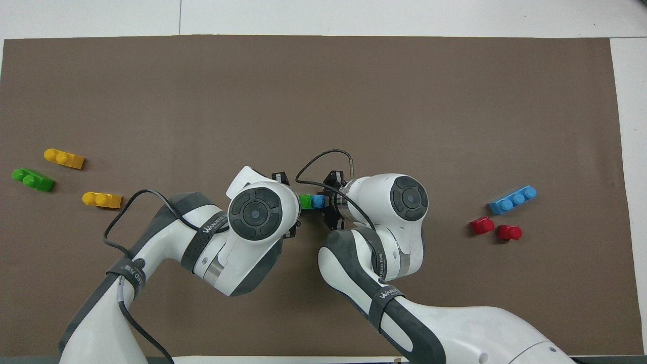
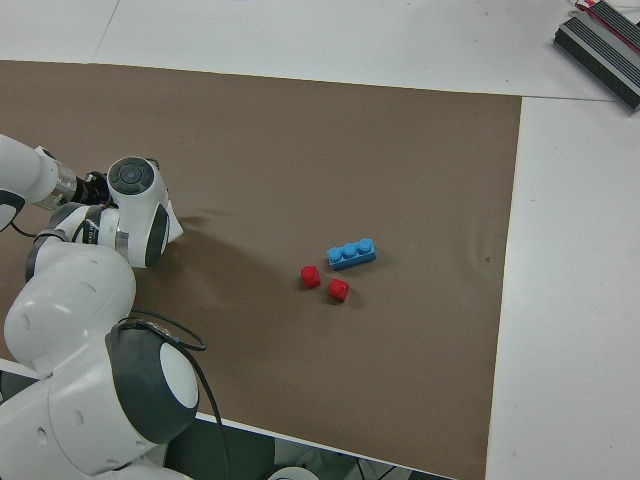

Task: Remove green block with left arm and hold with right
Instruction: 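Pull the green brick off with the left gripper while the right gripper holds blue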

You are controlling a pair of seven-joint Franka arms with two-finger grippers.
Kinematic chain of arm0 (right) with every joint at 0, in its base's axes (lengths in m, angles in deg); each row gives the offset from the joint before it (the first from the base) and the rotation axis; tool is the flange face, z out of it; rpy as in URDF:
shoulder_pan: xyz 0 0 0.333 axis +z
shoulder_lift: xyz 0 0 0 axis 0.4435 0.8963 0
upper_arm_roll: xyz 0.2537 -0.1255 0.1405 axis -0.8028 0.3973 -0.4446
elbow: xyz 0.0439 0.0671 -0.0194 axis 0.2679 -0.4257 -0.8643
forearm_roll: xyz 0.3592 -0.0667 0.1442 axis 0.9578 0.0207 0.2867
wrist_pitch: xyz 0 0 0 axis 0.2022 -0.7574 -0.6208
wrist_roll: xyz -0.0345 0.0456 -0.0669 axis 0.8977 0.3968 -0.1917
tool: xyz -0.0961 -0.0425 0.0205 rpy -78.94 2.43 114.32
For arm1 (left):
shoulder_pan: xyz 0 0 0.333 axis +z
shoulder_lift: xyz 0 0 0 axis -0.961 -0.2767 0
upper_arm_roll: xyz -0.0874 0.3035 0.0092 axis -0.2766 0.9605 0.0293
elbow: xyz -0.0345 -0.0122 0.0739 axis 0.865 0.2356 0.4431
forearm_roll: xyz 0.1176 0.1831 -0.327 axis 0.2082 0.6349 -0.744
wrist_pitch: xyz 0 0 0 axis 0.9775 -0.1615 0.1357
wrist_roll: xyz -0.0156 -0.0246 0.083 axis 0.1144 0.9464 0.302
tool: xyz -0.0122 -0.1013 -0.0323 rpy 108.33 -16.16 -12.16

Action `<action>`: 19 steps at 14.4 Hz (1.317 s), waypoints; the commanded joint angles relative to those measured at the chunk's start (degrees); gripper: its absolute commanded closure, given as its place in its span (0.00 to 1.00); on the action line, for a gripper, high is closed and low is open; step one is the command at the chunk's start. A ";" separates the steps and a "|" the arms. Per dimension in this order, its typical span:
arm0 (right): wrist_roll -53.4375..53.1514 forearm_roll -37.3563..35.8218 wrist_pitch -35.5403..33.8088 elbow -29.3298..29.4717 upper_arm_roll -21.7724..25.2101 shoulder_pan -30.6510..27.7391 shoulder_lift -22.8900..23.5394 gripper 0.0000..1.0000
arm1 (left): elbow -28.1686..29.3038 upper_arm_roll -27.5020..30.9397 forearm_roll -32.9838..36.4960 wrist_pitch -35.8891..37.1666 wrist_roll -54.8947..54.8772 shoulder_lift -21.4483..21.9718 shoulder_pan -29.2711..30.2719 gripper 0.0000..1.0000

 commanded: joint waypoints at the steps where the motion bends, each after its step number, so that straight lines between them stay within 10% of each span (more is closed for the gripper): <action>1: 1.85 1.76 0.21 0.35 -0.60 -0.20 0.36 1.00 | 0.07 0.93 1.13 -1.25 1.31 0.14 -0.84 1.00; 11: 1.94 1.76 -1.89 1.49 -0.60 -1.25 0.01 1.00 | -0.63 0.85 1.04 7.70 -3.33 8.57 1.26 1.00; 19: 20.35 0.35 -27.72 13.10 -0.16 -20.83 -3.85 1.00 | -1.42 1.28 -1.93 13.60 -23.69 12.26 13.10 1.00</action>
